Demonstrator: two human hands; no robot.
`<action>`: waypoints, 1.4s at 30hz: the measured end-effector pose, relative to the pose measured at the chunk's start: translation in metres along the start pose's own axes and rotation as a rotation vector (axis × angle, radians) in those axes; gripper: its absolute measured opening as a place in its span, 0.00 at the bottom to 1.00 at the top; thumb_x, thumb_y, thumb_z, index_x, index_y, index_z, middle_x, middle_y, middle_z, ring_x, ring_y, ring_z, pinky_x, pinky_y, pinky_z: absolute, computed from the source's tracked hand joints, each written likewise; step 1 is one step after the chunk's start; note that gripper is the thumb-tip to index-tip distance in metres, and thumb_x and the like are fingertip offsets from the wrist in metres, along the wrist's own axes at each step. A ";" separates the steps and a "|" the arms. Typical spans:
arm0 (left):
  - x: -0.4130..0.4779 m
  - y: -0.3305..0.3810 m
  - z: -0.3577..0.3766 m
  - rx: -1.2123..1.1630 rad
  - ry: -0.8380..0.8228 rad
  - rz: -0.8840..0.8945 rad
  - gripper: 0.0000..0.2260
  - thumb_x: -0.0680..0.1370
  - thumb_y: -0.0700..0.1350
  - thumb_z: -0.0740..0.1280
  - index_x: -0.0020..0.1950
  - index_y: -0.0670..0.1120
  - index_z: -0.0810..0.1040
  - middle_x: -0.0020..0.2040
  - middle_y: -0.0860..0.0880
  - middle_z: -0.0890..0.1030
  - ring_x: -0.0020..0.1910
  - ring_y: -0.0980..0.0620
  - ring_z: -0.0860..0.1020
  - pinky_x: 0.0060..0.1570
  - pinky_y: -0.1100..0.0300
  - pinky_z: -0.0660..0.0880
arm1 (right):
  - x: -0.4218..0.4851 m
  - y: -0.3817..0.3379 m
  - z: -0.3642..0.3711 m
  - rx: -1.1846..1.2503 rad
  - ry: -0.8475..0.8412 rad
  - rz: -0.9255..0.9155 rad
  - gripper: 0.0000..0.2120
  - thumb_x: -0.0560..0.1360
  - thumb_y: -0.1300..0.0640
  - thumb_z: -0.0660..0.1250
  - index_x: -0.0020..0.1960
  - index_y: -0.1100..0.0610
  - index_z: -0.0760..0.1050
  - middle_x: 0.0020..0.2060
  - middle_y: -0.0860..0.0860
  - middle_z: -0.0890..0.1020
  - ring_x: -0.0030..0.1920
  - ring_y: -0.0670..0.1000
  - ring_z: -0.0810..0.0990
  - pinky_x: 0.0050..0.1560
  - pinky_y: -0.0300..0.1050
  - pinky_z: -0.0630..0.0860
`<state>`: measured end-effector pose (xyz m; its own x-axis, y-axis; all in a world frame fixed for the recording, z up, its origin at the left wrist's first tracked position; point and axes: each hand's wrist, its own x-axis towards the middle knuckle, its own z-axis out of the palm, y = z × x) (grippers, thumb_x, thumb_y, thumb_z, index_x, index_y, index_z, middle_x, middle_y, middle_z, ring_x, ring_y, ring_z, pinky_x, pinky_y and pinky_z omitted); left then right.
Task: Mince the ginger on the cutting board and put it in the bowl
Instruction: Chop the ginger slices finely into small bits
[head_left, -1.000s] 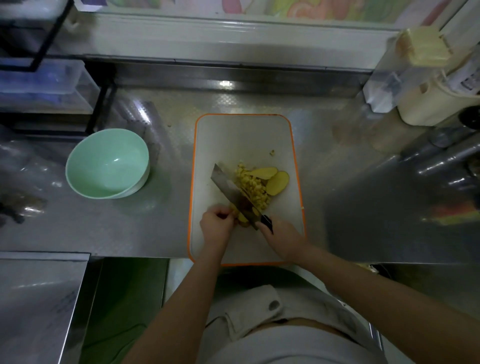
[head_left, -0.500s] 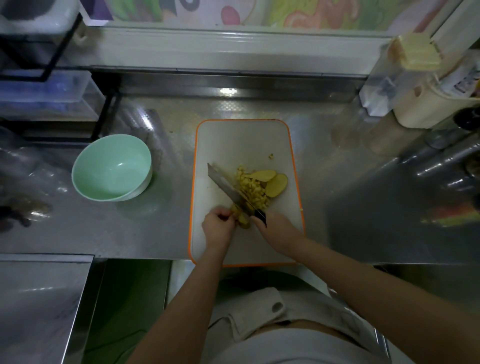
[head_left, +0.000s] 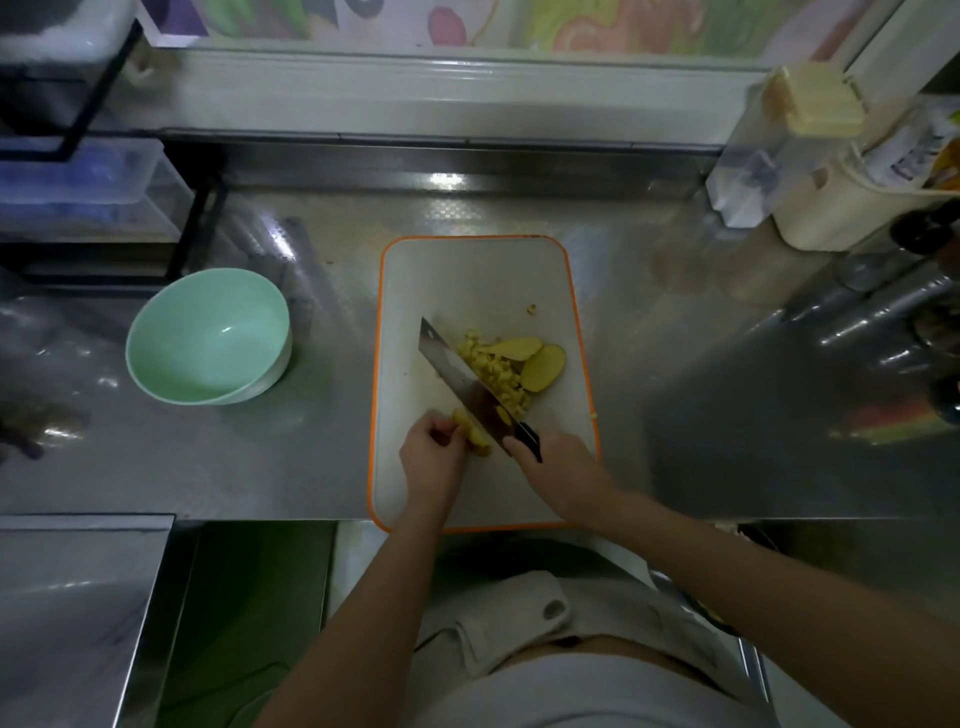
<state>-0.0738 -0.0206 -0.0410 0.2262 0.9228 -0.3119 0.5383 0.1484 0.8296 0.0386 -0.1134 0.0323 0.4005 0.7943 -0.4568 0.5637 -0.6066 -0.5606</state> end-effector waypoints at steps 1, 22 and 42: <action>0.000 0.001 0.000 -0.003 0.002 0.001 0.04 0.74 0.40 0.68 0.39 0.44 0.75 0.37 0.49 0.78 0.36 0.55 0.73 0.32 0.77 0.66 | -0.001 0.000 0.000 -0.025 -0.018 -0.003 0.20 0.80 0.48 0.56 0.47 0.64 0.74 0.40 0.60 0.79 0.40 0.57 0.78 0.37 0.46 0.69; -0.005 0.004 0.000 -0.004 -0.003 0.039 0.06 0.73 0.42 0.69 0.41 0.41 0.75 0.36 0.49 0.77 0.35 0.59 0.72 0.32 0.76 0.66 | 0.001 0.000 0.002 -0.001 -0.048 0.025 0.19 0.80 0.46 0.55 0.42 0.61 0.71 0.36 0.56 0.75 0.37 0.53 0.75 0.36 0.44 0.68; 0.000 0.000 0.002 0.021 -0.003 0.056 0.05 0.72 0.39 0.68 0.37 0.41 0.75 0.35 0.46 0.77 0.34 0.56 0.72 0.31 0.73 0.65 | 0.003 0.002 0.006 -0.071 -0.086 0.053 0.18 0.80 0.47 0.55 0.41 0.59 0.70 0.31 0.52 0.73 0.32 0.50 0.73 0.28 0.38 0.66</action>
<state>-0.0723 -0.0212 -0.0419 0.2585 0.9285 -0.2665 0.5419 0.0890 0.8357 0.0364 -0.1129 0.0253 0.3690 0.7537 -0.5439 0.5943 -0.6413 -0.4853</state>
